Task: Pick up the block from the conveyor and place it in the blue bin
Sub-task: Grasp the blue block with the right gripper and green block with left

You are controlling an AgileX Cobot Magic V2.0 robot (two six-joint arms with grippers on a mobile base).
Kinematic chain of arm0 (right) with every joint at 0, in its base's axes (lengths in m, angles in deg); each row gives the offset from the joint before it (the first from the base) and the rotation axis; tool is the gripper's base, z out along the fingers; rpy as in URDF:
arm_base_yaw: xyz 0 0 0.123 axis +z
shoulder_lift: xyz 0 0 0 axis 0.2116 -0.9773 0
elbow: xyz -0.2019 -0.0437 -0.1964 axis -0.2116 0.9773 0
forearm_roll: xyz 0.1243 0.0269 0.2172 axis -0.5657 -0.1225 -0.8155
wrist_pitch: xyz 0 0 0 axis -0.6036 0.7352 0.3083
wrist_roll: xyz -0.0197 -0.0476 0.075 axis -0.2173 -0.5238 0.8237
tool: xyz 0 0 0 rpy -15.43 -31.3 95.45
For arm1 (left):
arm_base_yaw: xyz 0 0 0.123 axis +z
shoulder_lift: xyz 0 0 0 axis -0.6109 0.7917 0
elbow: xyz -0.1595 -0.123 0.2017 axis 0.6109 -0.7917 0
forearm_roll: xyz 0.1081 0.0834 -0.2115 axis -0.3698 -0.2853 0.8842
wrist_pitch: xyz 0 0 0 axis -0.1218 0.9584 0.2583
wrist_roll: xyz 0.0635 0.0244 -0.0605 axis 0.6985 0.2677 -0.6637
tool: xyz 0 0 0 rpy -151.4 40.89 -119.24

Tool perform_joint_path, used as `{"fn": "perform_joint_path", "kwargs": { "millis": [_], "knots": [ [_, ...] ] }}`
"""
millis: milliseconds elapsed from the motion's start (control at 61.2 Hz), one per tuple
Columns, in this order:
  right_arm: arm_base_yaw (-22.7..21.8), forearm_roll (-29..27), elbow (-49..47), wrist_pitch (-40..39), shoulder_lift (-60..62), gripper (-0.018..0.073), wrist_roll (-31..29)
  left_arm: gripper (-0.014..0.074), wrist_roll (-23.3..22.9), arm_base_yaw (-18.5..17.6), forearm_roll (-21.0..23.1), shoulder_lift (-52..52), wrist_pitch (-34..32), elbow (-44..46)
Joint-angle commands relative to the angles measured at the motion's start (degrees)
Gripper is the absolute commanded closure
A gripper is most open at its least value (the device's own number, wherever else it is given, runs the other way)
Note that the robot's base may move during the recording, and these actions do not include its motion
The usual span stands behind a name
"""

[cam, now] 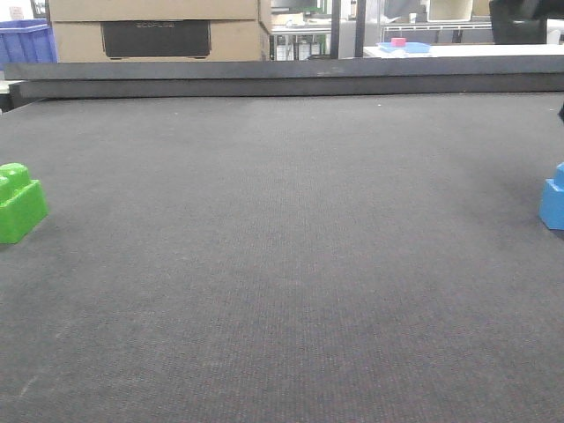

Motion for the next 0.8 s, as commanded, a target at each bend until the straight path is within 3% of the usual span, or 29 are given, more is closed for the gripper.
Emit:
{"fn": "perform_joint_path", "kwargs": {
  "millis": [0,33,114,180,457,654,703,784],
  "knots": [
    [-0.20,3.38,-3.11,1.14,-2.85,0.0498,2.30,0.0707,-0.12,0.15,0.67,0.55,-0.57,0.49],
    [-0.20,4.05,-3.68,1.37,-3.88,0.0372,2.54,0.0707,-0.12,0.15,0.67,0.79,-0.57,0.49],
    [-0.20,4.05,-3.78,1.03,-5.45,0.0208,2.77,0.0707,-0.12,0.15,0.67,0.86,-0.57,0.49],
    [-0.20,4.05,-3.78,1.03,-6.92,0.0172,3.79,0.0707,-0.12,0.15,0.67,0.86,-0.57,0.49],
    [-0.20,4.05,-3.78,-0.64,-14.70,0.0252,4.24,0.0707,-0.12,0.15,0.67,0.86,-0.57,0.49],
    [-0.20,4.14,-3.78,-1.40,-16.26,0.0257,4.24,0.0707,-0.63,0.15,1.31,0.84,-0.17,0.49],
    [-0.20,4.31,-3.78,-1.40,-16.26,0.0301,4.24,0.0707,-2.37,0.15,1.31,0.84,0.01,0.49],
    [-0.20,4.31,-3.83,-0.18,-16.26,0.0489,4.24,0.0707,-4.18,0.15,0.46,1.07,1.72,0.87]
  ]
}}
